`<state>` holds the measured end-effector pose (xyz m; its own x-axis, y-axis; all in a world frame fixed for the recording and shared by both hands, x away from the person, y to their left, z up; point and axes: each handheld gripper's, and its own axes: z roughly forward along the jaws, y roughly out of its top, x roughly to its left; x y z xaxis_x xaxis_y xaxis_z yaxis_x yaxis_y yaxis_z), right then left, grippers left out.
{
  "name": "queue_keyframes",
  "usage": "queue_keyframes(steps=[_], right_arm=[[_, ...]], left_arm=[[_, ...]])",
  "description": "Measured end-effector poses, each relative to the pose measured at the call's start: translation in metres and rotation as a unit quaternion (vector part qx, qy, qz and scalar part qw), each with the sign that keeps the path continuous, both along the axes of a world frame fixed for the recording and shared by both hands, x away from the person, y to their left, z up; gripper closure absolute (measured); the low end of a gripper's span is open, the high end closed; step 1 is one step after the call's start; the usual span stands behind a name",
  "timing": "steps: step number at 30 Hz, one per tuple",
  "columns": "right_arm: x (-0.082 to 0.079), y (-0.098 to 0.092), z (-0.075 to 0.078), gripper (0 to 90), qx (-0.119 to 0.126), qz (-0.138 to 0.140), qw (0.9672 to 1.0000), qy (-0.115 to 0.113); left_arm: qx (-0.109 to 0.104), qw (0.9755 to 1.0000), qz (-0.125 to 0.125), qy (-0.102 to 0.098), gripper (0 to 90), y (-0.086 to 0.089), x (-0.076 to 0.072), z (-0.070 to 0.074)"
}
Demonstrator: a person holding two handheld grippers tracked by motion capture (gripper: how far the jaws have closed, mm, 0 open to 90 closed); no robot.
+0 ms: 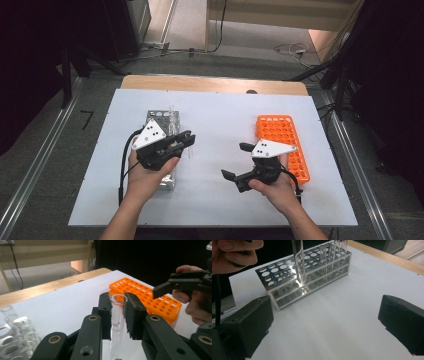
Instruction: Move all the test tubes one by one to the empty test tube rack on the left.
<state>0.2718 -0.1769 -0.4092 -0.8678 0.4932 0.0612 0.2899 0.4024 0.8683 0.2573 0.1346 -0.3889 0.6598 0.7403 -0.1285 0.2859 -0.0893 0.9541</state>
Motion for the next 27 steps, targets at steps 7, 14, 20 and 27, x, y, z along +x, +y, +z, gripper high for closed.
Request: queue_keyframes(steps=[7,14,20,27], right_arm=[[0.002,-0.020,-0.001,0.0,0.010,-0.013,0.9999,-0.004],[0.005,-0.039,-0.004,0.0,0.011,-0.029,0.9995,-0.005],[0.006,-0.053,-0.005,0.0,0.011,-0.046,0.9989,-0.003],[0.003,-0.072,-0.009,0.0,0.008,-0.064,0.9979,0.000]], left_arm=[[-0.008,0.9997,0.025,-0.004,75.8,0.015,0.006,0.001],[-0.010,0.9987,0.049,-0.008,75.8,0.026,0.013,-0.001],[-0.012,0.9973,0.072,-0.011,75.9,0.036,0.019,-0.003],[-0.003,0.9955,0.094,-0.013,75.9,0.040,0.027,-0.010]])
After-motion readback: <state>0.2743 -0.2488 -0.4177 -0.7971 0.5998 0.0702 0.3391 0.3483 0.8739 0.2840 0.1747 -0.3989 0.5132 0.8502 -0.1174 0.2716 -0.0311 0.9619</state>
